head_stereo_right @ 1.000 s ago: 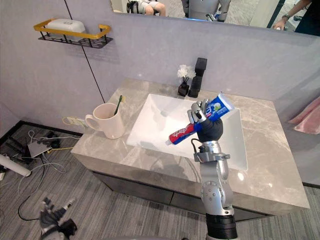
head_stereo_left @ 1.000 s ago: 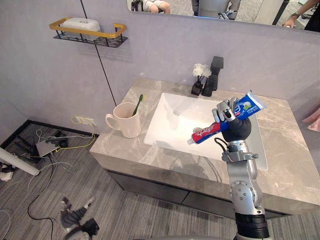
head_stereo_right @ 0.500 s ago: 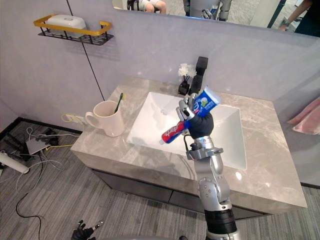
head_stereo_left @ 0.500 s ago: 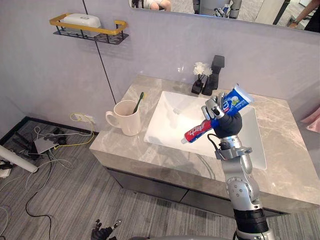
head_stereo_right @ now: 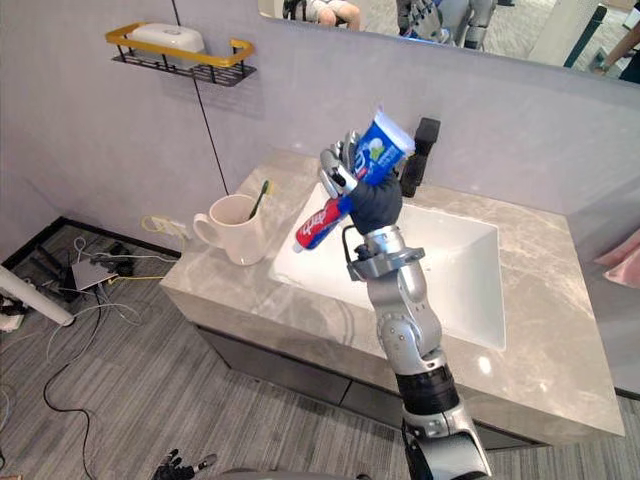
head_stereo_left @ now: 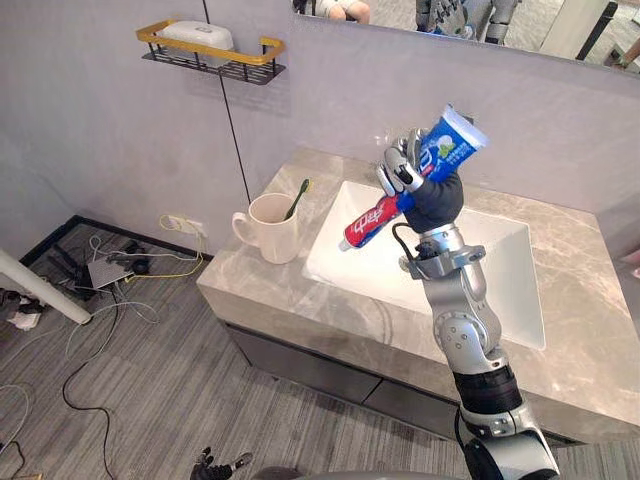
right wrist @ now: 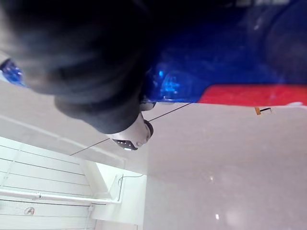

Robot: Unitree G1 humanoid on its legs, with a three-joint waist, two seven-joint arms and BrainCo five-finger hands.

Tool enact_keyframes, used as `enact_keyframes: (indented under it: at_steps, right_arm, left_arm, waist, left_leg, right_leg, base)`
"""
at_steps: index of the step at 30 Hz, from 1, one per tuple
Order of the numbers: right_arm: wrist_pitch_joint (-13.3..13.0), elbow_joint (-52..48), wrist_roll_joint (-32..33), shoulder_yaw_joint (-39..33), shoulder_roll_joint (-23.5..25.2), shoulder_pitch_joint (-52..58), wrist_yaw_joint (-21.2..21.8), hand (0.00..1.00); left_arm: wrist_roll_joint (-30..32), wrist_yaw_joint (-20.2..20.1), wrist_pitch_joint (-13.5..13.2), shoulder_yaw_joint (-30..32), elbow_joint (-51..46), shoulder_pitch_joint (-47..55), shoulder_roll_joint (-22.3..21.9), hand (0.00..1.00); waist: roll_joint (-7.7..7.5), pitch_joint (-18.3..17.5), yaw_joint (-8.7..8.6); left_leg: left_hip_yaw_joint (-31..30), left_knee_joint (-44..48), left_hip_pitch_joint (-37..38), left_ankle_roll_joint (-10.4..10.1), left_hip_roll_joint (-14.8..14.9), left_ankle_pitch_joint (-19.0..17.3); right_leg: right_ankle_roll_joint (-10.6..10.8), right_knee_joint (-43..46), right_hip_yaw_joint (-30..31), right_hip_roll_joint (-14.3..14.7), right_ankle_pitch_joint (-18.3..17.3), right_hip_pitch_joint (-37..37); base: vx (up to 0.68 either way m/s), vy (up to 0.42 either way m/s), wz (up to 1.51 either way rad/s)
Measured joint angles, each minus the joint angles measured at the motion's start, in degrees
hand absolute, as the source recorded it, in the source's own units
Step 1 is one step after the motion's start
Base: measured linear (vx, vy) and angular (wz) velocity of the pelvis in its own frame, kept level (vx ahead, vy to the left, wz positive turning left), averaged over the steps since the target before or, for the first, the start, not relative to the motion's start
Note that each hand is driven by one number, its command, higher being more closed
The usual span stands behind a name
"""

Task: Organize washtable

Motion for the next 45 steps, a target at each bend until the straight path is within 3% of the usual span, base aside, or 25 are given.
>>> enact_keyframes:
  at_steps: [5,13,23,27,45]
  right_arm:
    - [-0.22,4.47,-4.32,0.88,-1.5,-8.19,-2.39,1.0]
    - [-0.2,10.16,-8.15,4.17,-1.9,-14.84,-4.16,1.0]
    - [-0.16,15.92,-8.28,4.97,-1.98,-21.48,-5.82,1.0]
    - [-0.16,18.7,-8.29,4.95,-3.15,-22.01,-5.93,1.0]
    - [-0.03,26.18,-9.96,4.87,-2.9,-26.39,-8.31,1.0]
  left_arm:
    - [0.04,0.01,-0.01,-0.88,0.02,0.05,0.82,0.0]
    - [0.14,0.07,0.0,-1.73,0.0,0.02,1.64,0.0]
    - [0.02,0.22,-0.04,-3.0,-0.05,0.0,2.41,0.0]
    - [-0.03,0.28,-0.08,-4.05,-0.1,-0.37,2.81,0.0]
    - [-0.06,0.44,-0.03,-5.84,-0.04,-0.38,3.94,0.0]
  waist:
    - [-1.11,0.55,0.54]
    - [-2.21,1.08,2.76]
    - [-2.71,1.44,3.68]
    - [-2.78,1.67,4.86]
    - [-3.24,4.46,5.25]
  left_leg:
    - [-1.18,0.31,-0.28,0.0,-0.01,0.02]
    - [-1.82,0.6,-0.71,0.0,-0.03,0.0]
    - [-2.83,1.45,-1.72,-0.03,-0.02,-0.01]
    - [-2.92,1.42,-2.16,-0.04,0.05,-0.02]
    - [-3.29,2.12,-3.01,-0.23,0.04,-0.16]
  right_leg:
    - [0.0,0.0,-0.39,-0.01,0.0,0.11]
    - [0.0,0.06,-0.64,-0.05,0.0,0.06]
    - [0.0,0.24,-1.62,-0.08,0.0,-0.05]
    - [0.0,0.23,-1.68,-0.01,0.0,-0.09]
    - [-0.01,0.21,-1.81,-0.02,0.0,-0.37]
  base:
    - [0.0,-0.009,0.12]
    - [-0.02,-0.008,0.03]
    - [-0.04,-0.014,0.06]
    - [-0.04,-0.011,0.0]
    - [-0.02,-0.004,0.01]
